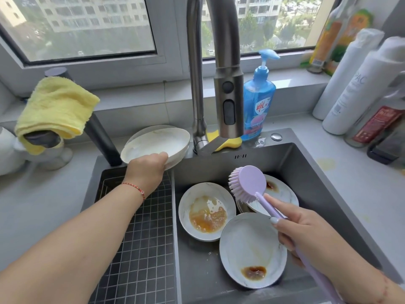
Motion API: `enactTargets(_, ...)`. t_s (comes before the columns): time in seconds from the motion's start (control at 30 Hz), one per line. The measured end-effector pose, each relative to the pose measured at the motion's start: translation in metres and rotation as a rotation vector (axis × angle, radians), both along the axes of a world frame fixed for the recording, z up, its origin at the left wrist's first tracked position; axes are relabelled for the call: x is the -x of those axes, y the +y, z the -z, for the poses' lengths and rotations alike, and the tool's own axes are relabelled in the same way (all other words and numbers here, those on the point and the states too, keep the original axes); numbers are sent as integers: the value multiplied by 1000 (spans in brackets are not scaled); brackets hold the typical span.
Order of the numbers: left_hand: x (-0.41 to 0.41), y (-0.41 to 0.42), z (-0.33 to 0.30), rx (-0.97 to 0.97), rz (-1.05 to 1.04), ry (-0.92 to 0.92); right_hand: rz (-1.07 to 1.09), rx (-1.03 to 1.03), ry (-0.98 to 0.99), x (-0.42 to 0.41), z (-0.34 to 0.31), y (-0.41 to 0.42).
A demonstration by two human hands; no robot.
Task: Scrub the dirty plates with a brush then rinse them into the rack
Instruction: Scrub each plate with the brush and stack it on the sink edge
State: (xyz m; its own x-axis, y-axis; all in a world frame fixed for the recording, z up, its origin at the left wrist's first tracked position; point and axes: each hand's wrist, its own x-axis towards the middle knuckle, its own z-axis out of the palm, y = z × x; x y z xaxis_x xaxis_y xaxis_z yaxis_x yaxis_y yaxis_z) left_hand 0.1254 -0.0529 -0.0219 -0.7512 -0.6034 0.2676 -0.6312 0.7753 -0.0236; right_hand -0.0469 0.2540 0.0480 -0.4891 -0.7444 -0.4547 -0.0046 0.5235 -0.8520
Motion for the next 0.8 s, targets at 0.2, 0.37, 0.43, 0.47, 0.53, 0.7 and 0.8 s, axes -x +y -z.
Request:
enactTargets(0.2, 0, -6, 14, -22, -23, 29, 17, 2, -19, 1, 0, 0)
enactTargets(0.37, 5, -3, 21, -73, 51, 19, 32, 8, -47, 4, 2, 1)
enactTargets(0.43, 7, -1, 22, -94, 19, 13, 45, 16, -89, 5, 2, 2)
enactTargets(0.47, 9, 1, 21, -114, -4, -12, 50, 20, -109, 6, 3, 3)
enactTargets(0.53, 13, 2, 17, -153, -58, -74, 60, 23, -134, 7, 3, 6)
enactTargets(0.7, 19, 13, 15, 13, -99, -70, 105, 26, -118, 15, 4, 16)
enactTargets(0.8, 30, 37, 26, 156, 24, 281, 167, 24, -51, 28, 6, 26)
